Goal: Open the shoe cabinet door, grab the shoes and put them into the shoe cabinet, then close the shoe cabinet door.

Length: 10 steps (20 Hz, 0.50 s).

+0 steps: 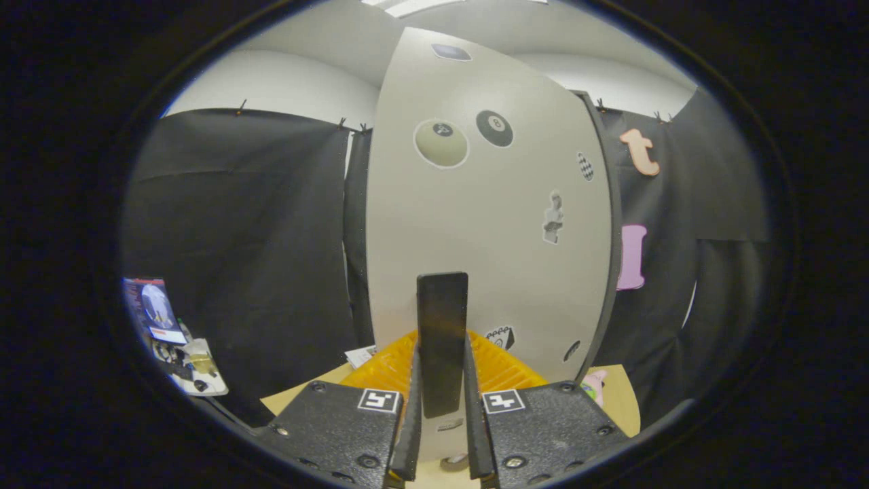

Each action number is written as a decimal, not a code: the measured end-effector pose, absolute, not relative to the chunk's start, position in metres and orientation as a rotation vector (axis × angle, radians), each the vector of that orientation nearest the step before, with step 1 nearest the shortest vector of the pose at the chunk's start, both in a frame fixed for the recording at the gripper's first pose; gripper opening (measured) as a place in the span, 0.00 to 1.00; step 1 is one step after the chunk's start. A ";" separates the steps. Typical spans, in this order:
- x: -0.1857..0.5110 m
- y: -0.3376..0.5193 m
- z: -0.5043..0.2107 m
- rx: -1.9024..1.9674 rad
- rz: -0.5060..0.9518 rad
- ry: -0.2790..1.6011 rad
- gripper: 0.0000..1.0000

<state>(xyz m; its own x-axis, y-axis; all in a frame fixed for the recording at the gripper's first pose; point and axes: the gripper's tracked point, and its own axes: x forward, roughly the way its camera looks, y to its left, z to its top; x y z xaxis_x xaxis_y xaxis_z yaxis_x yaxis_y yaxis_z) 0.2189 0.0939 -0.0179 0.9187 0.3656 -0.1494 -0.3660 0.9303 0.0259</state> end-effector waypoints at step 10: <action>0.223 0.074 -0.013 -0.025 0.295 0.100 0.27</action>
